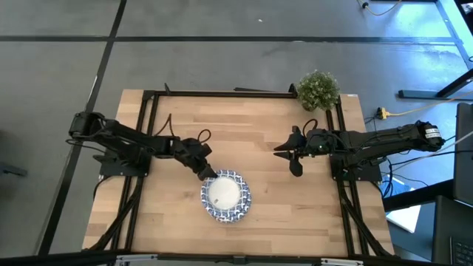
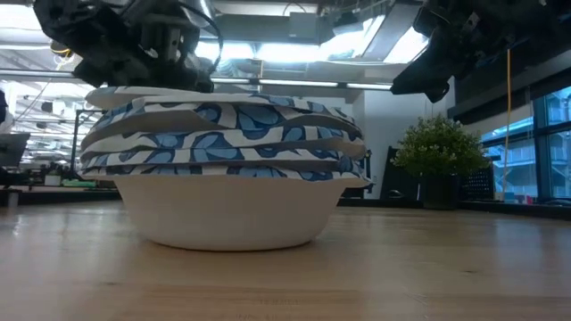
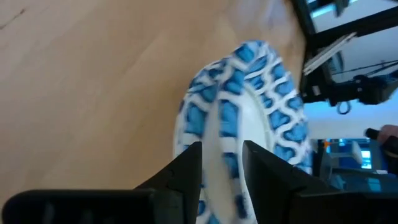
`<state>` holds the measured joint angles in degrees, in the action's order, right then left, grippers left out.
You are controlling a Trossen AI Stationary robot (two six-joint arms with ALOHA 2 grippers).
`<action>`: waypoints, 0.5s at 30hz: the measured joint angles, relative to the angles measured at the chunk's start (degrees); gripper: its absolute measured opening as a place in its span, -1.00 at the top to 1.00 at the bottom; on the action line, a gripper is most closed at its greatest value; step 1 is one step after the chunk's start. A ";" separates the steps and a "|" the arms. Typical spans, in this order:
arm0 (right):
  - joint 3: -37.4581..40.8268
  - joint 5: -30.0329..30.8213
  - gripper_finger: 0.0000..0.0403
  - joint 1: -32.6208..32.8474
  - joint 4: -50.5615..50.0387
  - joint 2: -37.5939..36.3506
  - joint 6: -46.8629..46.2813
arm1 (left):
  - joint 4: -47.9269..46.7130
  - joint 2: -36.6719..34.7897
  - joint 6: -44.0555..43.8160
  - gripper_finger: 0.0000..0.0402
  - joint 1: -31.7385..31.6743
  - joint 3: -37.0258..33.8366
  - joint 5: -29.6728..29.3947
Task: Nest bowls inside each other
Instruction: Stack the bowl on top of the other blue bowls
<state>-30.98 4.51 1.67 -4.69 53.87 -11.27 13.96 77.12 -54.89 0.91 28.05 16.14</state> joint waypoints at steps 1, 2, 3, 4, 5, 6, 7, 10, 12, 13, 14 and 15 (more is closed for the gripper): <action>0.00 0.00 0.57 0.00 0.00 0.00 0.00 | 0.04 0.86 0.00 0.46 0.00 0.04 0.02; 0.00 0.00 0.57 0.00 0.00 0.00 0.00 | -0.02 1.78 -0.02 0.46 0.00 0.04 0.04; 0.00 0.00 0.57 0.00 0.00 0.00 0.00 | 0.03 2.71 -0.02 0.46 0.02 0.03 0.04; 0.00 0.00 0.57 0.01 -0.05 0.00 0.00 | 0.46 3.62 -0.02 0.46 0.02 0.01 0.04; 0.00 0.00 0.57 0.00 -0.12 0.00 0.00 | 1.54 4.51 0.00 0.45 0.03 0.00 0.04; 0.00 0.00 0.57 0.00 -0.17 0.00 0.00 | 2.53 5.22 0.09 0.45 0.04 0.00 0.05; 0.00 0.00 0.57 0.00 -0.29 0.00 0.00 | 3.72 5.89 0.47 0.44 0.04 0.00 0.12; 0.00 0.00 0.57 0.02 -1.04 0.00 0.00 | 8.28 6.91 1.24 0.42 0.02 -0.02 1.40; 0.00 0.00 0.57 0.01 -1.22 0.00 -0.04 | 10.90 6.87 1.31 0.42 0.04 -0.01 1.81; 0.00 0.00 0.57 0.00 -1.22 0.00 -0.03 | 11.63 6.83 1.44 0.42 0.04 0.00 1.80; 0.00 0.00 0.57 0.00 -1.22 0.00 -0.01 | 11.90 6.59 1.72 0.42 0.01 -0.02 1.72; 0.00 0.00 0.57 0.01 -1.22 0.00 0.00 | 12.41 6.39 2.41 0.42 0.00 -0.02 1.40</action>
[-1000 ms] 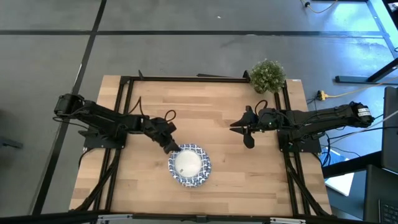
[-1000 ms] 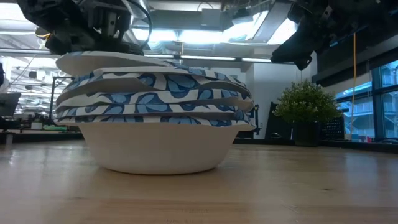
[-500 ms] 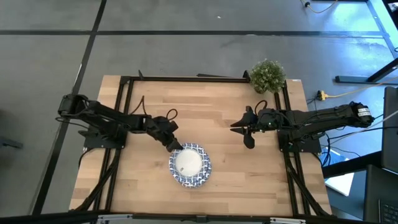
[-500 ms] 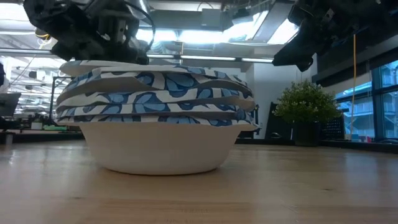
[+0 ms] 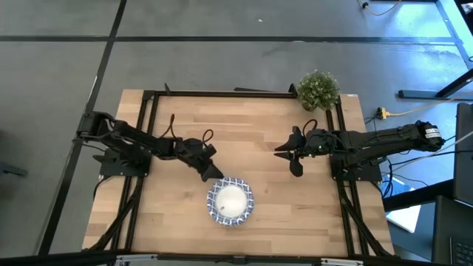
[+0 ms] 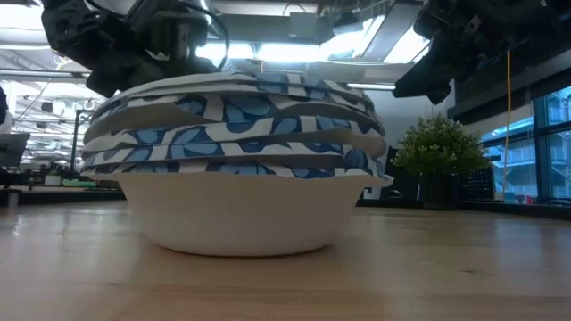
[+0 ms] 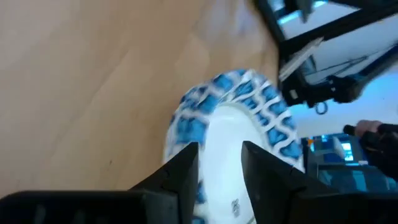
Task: Nest bowls inside each other
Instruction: Stack the bowl on top of the other blue bowls, then return to Home Position
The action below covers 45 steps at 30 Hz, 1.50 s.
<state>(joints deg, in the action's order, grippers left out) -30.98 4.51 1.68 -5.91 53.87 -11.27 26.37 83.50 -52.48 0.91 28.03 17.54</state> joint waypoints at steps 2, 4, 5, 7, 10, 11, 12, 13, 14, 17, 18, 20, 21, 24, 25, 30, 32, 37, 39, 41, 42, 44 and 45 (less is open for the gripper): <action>0.00 0.00 0.57 -0.01 -0.03 0.00 0.00 | 0.82 -0.52 1.39 0.42 -0.20 0.00 -0.60; 0.00 0.00 0.57 -0.01 -0.07 0.00 0.00 | 0.86 -1.23 2.95 0.42 -0.70 0.00 -1.36; 0.00 0.00 0.57 -0.01 -0.11 0.00 0.00 | 0.82 -1.64 4.19 0.42 -0.96 0.00 -1.77; 0.00 0.00 0.57 -0.01 -0.13 0.00 0.00 | 0.84 -2.93 6.99 0.43 -1.61 0.00 -2.02; 0.00 0.00 0.57 -0.01 -0.04 0.00 0.00 | 2.15 -5.70 10.07 0.43 -2.89 0.00 -2.24; 0.00 0.00 0.57 -0.01 0.06 0.00 -0.02 | 2.49 -6.92 11.39 0.43 -3.40 0.00 -2.44; 0.00 0.00 0.57 -0.01 0.07 -0.04 -0.04 | 2.52 -8.39 12.94 0.43 -3.93 0.00 -2.47; 0.00 0.00 0.57 -0.01 0.06 -0.13 -0.04 | 2.61 -10.00 14.69 0.43 -4.57 0.00 -2.45; 0.00 0.00 0.57 -0.01 0.07 -0.22 -0.02 | 2.63 -11.70 16.31 0.43 -5.18 0.00 -2.45; 0.00 0.08 0.57 0.01 0.06 -0.88 -0.07 | 2.44 -17.26 19.63 0.43 -7.31 0.00 -3.09; 0.00 0.39 0.57 0.01 0.07 -1.31 -0.05 | 2.11 -19.24 20.54 0.43 -7.99 0.00 -3.13; 0.00 1.39 0.57 -0.03 0.00 -2.57 0.58 | 0.59 -23.30 22.38 0.43 -9.34 0.00 -3.15; 0.00 2.09 0.57 -0.03 -0.06 -3.52 1.15 | -0.86 -25.36 23.23 0.43 -9.95 0.00 -3.15; 0.00 4.78 0.57 -0.59 -1.70 -7.36 2.45 | -6.38 -31.27 25.79 0.43 -11.78 0.00 -3.61; 0.00 4.91 0.57 -1.07 -2.77 -8.98 2.57 | -7.90 -33.07 26.69 0.43 -12.20 0.00 -3.90; 0.00 4.97 0.57 -4.05 -7.69 -17.06 2.57 | -14.84 -40.27 33.43 0.43 -13.70 0.00 -7.27; 0.00 5.03 0.57 -4.97 -8.83 -19.47 2.81 | -17.08 -42.12 36.37 0.43 -14.18 0.00 -9.05; 0.00 5.07 0.57 -7.45 -14.09 -23.20 4.29 | -22.38 -44.28 40.90 0.43 -16.31 0.00 -16.89; 0.00 5.08 0.57 -8.69 -15.71 -23.92 4.68 | -24.39 -44.30 41.13 0.43 -17.52 0.00 -20.23; 0.00 5.09 0.57 -10.09 -16.81 -24.23 5.97 | -26.51 -44.28 41.69 0.43 -19.14 0.00 -22.89; 0.08 5.09 0.57 -10.79 -16.84 -24.41 6.43 | -27.56 -44.28 42.53 0.43 -20.02 0.00 -23.23; 0.35 5.09 0.57 -12.13 -16.93 -25.23 7.30 | -29.10 -44.26 43.22 0.43 -21.59 0.00 -23.28; 0.43 5.07 0.57 -12.85 -16.80 -25.74 7.37 | -29.55 -44.26 43.20 0.43 -22.27 0.00 -23.23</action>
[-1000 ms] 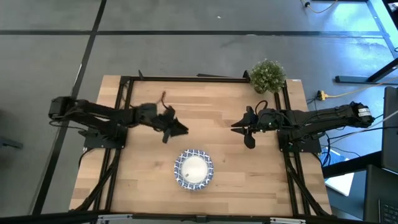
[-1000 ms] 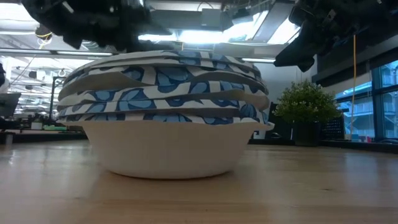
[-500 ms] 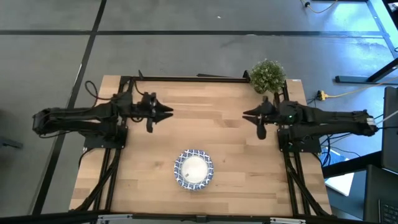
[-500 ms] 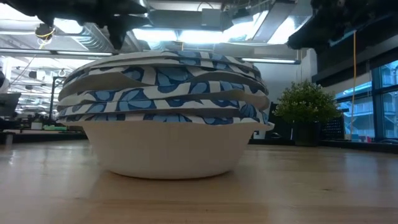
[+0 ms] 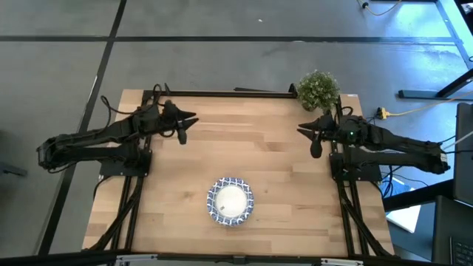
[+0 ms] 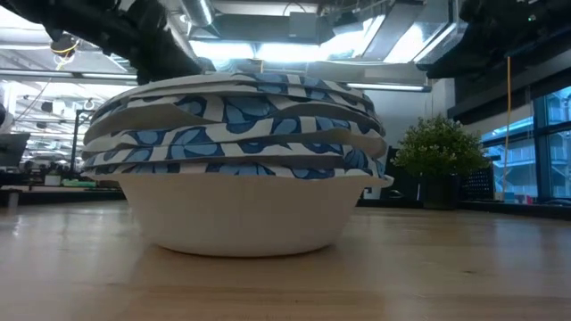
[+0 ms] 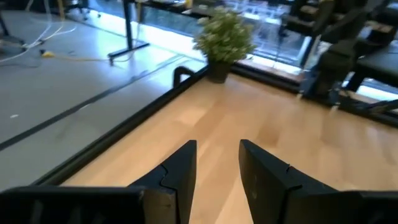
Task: Nest bowls inside each other
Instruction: Return to Home Position
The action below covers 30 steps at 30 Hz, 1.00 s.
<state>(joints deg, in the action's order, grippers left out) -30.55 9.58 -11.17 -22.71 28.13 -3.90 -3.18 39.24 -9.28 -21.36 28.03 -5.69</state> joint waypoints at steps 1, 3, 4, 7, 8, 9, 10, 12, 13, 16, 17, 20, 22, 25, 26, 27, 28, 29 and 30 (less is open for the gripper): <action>0.23 0.00 0.57 -0.71 0.18 -0.56 -0.02 | -0.45 -0.01 0.00 0.43 -0.69 0.00 0.08; 0.98 0.00 0.57 -2.01 -0.01 -2.46 -0.02 | -1.82 -0.29 0.03 0.43 -1.99 -0.01 0.60; 1.48 0.00 0.57 -2.64 0.00 -3.67 -0.06 | -2.53 -0.72 0.20 0.43 -2.60 -0.03 0.71; 3.49 -0.04 0.57 -4.52 0.09 -7.90 -0.80 | -4.43 -2.05 0.47 0.43 -4.39 -0.03 0.81; 4.13 -0.04 0.57 -5.06 0.00 -9.27 -1.52 | -5.30 -2.61 0.61 0.43 -4.92 -0.04 0.93; 4.77 -0.07 0.57 -5.53 0.00 -10.66 -1.89 | -5.95 -3.37 0.68 0.43 -5.39 -0.04 0.98; 5.39 -0.09 0.57 -5.91 -0.04 -11.98 -2.14 | -6.44 -4.27 0.72 0.43 -5.86 -0.05 1.15; 6.35 -0.09 0.57 -6.51 0.25 -14.25 -2.95 | -7.94 -5.85 0.89 0.43 -6.86 -0.04 1.13; 6.89 -0.13 0.57 -6.77 0.25 -15.29 -3.11 | -9.07 -6.65 0.93 0.43 -7.38 -0.08 1.12; 8.44 -0.13 0.57 -7.42 0.19 -17.72 -3.35 | -9.68 -9.39 0.94 0.43 -8.82 -1.05 1.13; 8.88 -0.13 0.57 -7.58 0.16 -18.27 -3.57 | -10.29 -10.57 0.93 0.43 -9.21 -1.86 1.11; 10.60 -0.12 0.57 -7.99 0.44 -19.43 -4.71 | -10.67 -13.95 0.87 0.43 -10.63 -4.35 1.13; 12.04 -0.11 0.57 -8.29 1.88 -19.69 -4.85 | -10.38 -15.82 0.85 0.43 -11.56 -5.90 1.06; 14.06 -0.11 0.57 -8.34 6.37 -19.73 -4.88 | -10.52 -18.19 0.32 0.43 -13.01 -8.38 0.75; 14.78 -0.11 0.57 -8.34 7.52 -19.73 -5.03 | -10.21 -18.93 -0.17 0.43 -13.38 -9.19 0.65; 15.56 -0.09 0.57 -8.34 8.38 -19.73 -5.05 | -9.71 -19.53 -0.60 0.43 -13.72 -9.98 0.66; 16.28 -0.09 0.57 -8.34 8.93 -19.71 -5.06 | -9.44 -20.09 -0.66 0.43 -14.02 -10.58 0.67; 16.94 -0.07 0.57 -8.34 9.26 -19.70 -5.38 | -9.16 -20.51 -0.70 0.43 -14.32 -11.17 0.67; 17.49 0.12 0.57 -8.34 9.42 -19.71 -6.27 | -9.05 -20.88 -0.83 0.43 -14.58 -11.72 0.67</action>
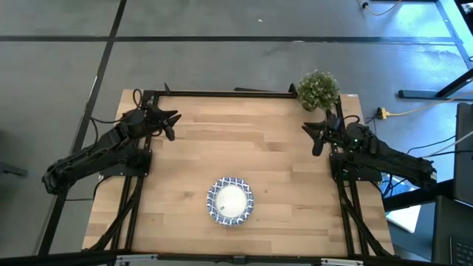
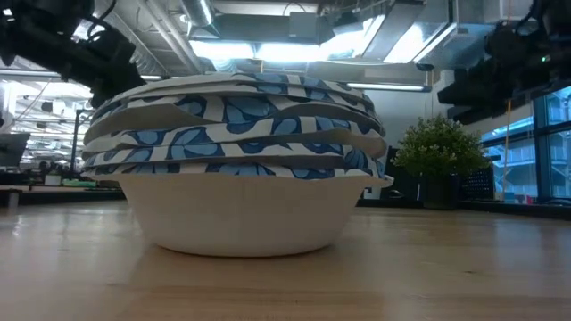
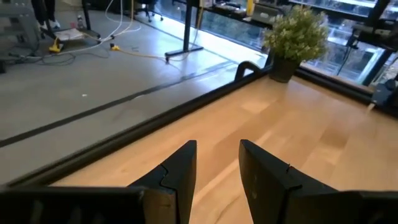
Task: Nest bowls inside each other
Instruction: Return to Home Position
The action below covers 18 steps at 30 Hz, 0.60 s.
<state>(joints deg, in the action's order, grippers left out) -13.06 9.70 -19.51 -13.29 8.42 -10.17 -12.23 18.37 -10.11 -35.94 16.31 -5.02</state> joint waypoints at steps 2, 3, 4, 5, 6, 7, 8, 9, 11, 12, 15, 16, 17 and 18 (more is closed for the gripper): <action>1.15 0.40 0.57 0.00 0.22 -0.01 -1.45 | 0.06 -0.52 -0.28 0.43 -0.41 -0.96 0.00; 1.72 0.38 0.57 0.00 0.28 0.01 -1.69 | 0.59 -0.71 -0.28 0.43 -0.56 -1.47 0.00; 2.25 0.38 0.57 0.00 0.66 0.01 -1.75 | 1.54 -0.90 -0.27 0.43 -0.70 -2.09 0.00; 2.81 0.40 0.57 0.00 1.61 0.01 -1.77 | 2.74 -0.98 -0.28 0.43 -0.84 -2.83 0.00; 3.26 0.41 0.57 0.00 2.58 0.01 -1.79 | 3.80 -0.98 -0.30 0.43 -1.00 -3.52 0.02; 3.55 0.49 0.57 0.00 3.27 0.01 -1.79 | 4.65 -0.97 -0.34 0.43 -1.16 -4.22 0.04; 3.75 0.71 0.57 0.00 3.69 0.01 -1.79 | 5.60 -0.96 -0.39 0.43 -1.27 -4.96 0.05; 3.93 0.80 0.57 0.00 4.04 0.01 -1.79 | 6.85 -0.96 -0.56 0.43 -1.33 -5.79 0.07; 3.98 0.82 0.57 0.00 4.38 0.01 -1.72 | 9.09 -0.96 -1.40 0.43 -1.30 -7.43 0.12; 3.98 0.82 0.57 0.00 4.58 0.01 -1.62 | 9.58 -0.96 -1.55 0.43 -1.31 -8.11 0.20; 3.98 0.82 0.57 0.00 4.56 0.01 -1.61 | 9.75 -0.96 -2.04 0.43 -1.29 -9.67 0.20; 3.98 0.82 0.57 0.00 4.56 0.01 -1.62 | 10.16 -0.96 -2.82 0.43 -1.29 -10.27 0.20; 3.98 0.82 0.57 0.00 4.56 0.01 -1.60 | 10.85 -0.96 -3.22 0.43 -1.29 -10.89 0.20; 3.98 0.82 0.57 0.00 4.53 0.01 -1.62 | 11.96 -0.96 -3.33 0.43 -1.29 -11.51 0.20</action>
<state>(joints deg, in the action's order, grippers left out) -9.08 10.52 -19.51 -8.75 8.43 -11.79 -0.27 17.41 -13.44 -37.23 4.80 -4.82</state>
